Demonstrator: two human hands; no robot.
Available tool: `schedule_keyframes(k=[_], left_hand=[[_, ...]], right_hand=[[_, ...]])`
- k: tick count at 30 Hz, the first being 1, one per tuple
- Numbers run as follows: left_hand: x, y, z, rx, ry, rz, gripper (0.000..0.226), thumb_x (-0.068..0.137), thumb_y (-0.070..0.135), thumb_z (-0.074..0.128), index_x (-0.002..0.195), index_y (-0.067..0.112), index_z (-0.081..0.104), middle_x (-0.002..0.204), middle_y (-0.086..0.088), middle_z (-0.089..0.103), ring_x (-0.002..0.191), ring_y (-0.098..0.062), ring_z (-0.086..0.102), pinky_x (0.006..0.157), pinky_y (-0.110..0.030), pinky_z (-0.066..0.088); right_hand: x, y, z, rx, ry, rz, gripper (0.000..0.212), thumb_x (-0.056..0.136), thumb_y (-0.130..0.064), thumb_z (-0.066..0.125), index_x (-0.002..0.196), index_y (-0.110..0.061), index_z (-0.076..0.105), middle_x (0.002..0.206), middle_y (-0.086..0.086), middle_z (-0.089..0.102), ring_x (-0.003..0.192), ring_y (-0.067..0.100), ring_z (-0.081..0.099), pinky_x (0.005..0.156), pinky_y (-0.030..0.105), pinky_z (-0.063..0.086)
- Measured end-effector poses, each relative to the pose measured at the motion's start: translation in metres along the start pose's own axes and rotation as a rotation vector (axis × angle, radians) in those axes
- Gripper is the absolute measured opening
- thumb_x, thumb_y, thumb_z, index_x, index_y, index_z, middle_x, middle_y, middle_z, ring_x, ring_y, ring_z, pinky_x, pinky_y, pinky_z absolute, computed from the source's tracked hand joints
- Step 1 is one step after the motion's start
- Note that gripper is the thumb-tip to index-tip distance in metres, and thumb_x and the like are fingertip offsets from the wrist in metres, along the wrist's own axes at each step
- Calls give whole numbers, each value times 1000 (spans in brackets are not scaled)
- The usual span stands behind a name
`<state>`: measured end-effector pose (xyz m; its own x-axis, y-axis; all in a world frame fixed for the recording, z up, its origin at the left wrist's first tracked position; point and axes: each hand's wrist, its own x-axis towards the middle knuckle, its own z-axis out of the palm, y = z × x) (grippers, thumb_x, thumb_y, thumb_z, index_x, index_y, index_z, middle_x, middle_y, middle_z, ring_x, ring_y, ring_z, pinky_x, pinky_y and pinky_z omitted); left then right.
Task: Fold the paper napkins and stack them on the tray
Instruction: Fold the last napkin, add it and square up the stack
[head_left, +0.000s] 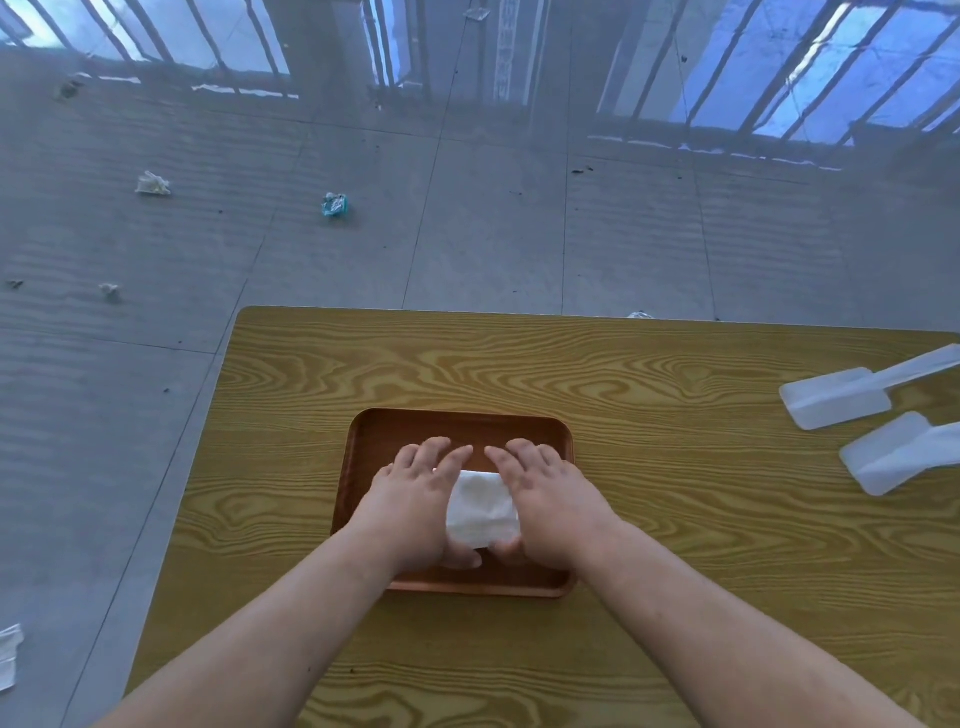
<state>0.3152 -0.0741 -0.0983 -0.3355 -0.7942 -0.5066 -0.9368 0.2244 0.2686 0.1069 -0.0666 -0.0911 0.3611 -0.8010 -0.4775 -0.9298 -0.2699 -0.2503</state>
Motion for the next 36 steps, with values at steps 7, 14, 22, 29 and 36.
schedule_keyframes(k=[7,14,22,29,36], left_hand=[[11,7,13,210,74,-18,93,74,60,77,150,23,39,142,-1,41,126,-23,46,96,-38,53],[11,-5,16,5,90,-95,100,66,71,75,149,26,40,141,4,42,129,-21,46,101,-38,52],[-1,-4,19,-940,169,-565,51,86,66,63,119,26,62,125,2,59,99,-12,62,92,-42,58],[2,1,20,-1163,147,-625,26,94,46,69,112,28,63,110,5,68,98,-13,63,71,-30,49],[-6,-5,22,-1018,317,-714,18,90,43,68,99,29,66,99,7,70,87,-12,65,63,-31,48]], right_hand=[[13,-20,14,-141,-1,60,92,77,-44,83,149,-13,34,137,11,43,117,30,52,94,42,52],[8,-16,16,-79,78,136,102,74,-63,77,152,-18,29,135,9,43,114,30,51,94,42,50],[-7,-13,24,1024,107,652,53,95,-43,59,140,-20,42,121,2,61,98,23,70,80,44,64],[-3,-26,21,1043,38,610,37,92,-33,57,127,-25,48,107,-3,64,89,19,72,75,41,64],[-8,-15,13,1035,121,714,33,88,-36,61,118,-23,56,108,3,69,93,21,70,81,43,63]])
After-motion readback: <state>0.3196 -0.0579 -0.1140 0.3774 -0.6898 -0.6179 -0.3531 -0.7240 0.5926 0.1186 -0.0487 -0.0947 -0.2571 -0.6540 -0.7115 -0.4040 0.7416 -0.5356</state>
